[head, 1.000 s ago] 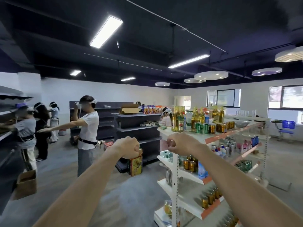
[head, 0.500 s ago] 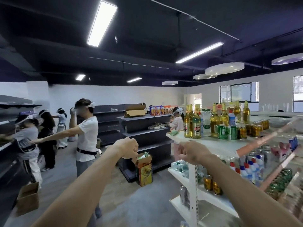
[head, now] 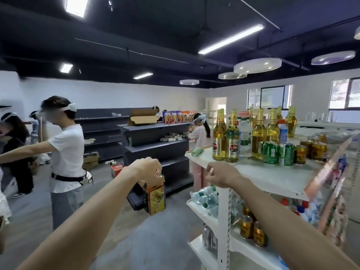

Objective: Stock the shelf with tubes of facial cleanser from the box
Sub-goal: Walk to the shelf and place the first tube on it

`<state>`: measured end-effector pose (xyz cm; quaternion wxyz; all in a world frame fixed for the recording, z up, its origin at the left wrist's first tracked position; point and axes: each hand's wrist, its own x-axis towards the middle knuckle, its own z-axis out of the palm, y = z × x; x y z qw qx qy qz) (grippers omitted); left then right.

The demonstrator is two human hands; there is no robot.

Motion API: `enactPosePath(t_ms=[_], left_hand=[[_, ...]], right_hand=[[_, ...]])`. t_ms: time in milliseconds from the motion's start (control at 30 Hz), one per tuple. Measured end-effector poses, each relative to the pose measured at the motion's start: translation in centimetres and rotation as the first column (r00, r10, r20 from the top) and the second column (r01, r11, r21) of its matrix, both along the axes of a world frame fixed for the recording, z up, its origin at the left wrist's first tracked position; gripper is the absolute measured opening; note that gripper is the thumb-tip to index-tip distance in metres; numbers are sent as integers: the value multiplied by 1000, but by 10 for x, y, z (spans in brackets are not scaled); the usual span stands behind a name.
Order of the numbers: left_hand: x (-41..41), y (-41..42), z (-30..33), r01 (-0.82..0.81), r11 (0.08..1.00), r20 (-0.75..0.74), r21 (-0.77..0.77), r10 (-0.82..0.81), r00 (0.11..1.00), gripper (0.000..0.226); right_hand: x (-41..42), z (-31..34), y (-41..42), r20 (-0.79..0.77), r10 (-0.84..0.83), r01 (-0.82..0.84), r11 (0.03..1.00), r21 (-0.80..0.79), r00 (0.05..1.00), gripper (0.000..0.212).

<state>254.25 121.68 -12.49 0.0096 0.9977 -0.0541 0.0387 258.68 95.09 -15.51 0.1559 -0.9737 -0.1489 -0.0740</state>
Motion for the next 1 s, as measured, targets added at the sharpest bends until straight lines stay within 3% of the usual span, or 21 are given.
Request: enactPosePath(t_ms=[133,367,533,733,1000], left_hand=[[91,31,-9,24,998,-15,-60,-25,1000,18],[225,46,1,170,980,19,-108,-169,985,9],[298,37,-23,221,970,5,-99,-222,975,23],[353,38,-39,227,969,-16,-94,-229,973,25],[404,40,-43,200,978,2,-66,-200,980,20]], right_hand=[[74,-8,29,14,-38,38,999,8,999,22],[178,-14,61,25,-153,153,988,16,988,23],[235,-25,77,-10,-214,214,976,38,977,28],[295,-26,90,46,-271,268,961,66,961,39],[352,-28,94,40,-320,311,937,157,946,34]])
